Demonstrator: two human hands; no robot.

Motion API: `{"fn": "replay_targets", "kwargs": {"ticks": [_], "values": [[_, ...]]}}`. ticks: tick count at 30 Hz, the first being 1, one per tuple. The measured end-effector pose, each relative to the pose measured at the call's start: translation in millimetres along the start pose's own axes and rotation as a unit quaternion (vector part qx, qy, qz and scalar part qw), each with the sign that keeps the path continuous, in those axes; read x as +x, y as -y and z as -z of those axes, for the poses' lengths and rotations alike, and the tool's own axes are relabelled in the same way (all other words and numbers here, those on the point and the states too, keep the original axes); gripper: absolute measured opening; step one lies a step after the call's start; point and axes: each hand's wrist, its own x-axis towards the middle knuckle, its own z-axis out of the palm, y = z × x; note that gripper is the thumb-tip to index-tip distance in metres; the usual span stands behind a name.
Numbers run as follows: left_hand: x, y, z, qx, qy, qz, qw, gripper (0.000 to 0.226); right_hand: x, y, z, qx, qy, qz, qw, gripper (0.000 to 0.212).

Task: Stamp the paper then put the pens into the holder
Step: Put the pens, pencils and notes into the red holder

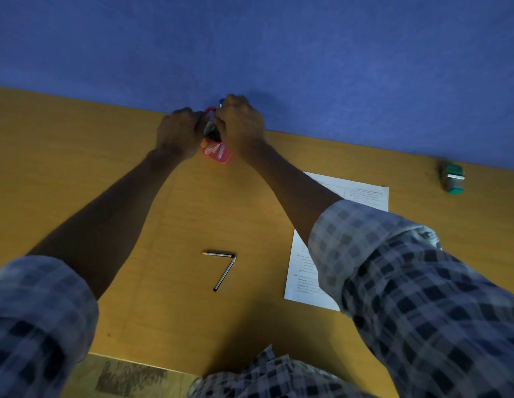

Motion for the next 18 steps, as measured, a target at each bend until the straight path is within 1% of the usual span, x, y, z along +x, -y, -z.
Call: {"fn": "replay_targets", "kwargs": {"ticks": [2, 4, 6, 9, 12, 15, 18], "values": [[-4.9, -0.9, 1.4, -0.012, -0.019, 0.013, 1.000, 0.048, -5.5, 1.0, 3.6, 0.029, -0.027, 0.005, 0.999, 0.028], [-11.3, -0.7, 2.5, -0.028, -0.055, 0.027, 0.998, 0.052, -13.0, -0.4, 7.8, 0.062, -0.065, 0.001, 0.996, 0.028], [-19.5, -0.9, 4.0, -0.043, -0.093, 0.040, 0.994, 0.049, -21.1, -2.2, 10.1, 0.085, -0.092, -0.010, 0.992, 0.027], [-36.4, -5.0, 2.3, -0.059, -0.112, 0.058, 0.990, 0.039, -35.5, -5.3, 11.4, 0.088, -0.088, -0.024, 0.992, 0.027], [-57.6, -11.6, -1.8, -0.071, -0.084, 0.064, 0.992, 0.029, -55.4, -10.5, 8.5, 0.081, -0.041, -0.023, 0.996, 0.025], [-80.0, -16.0, -8.1, -0.095, -0.033, 0.048, 0.994, 0.020, -78.8, -12.1, 1.4, 0.099, -0.026, -0.017, 0.995, 0.020], [-101.3, -15.6, -16.3, -0.114, 0.028, 0.028, 0.993, 0.017, -100.5, -11.5, -6.0, 0.116, -0.009, -0.031, 0.993, 0.017]]}}
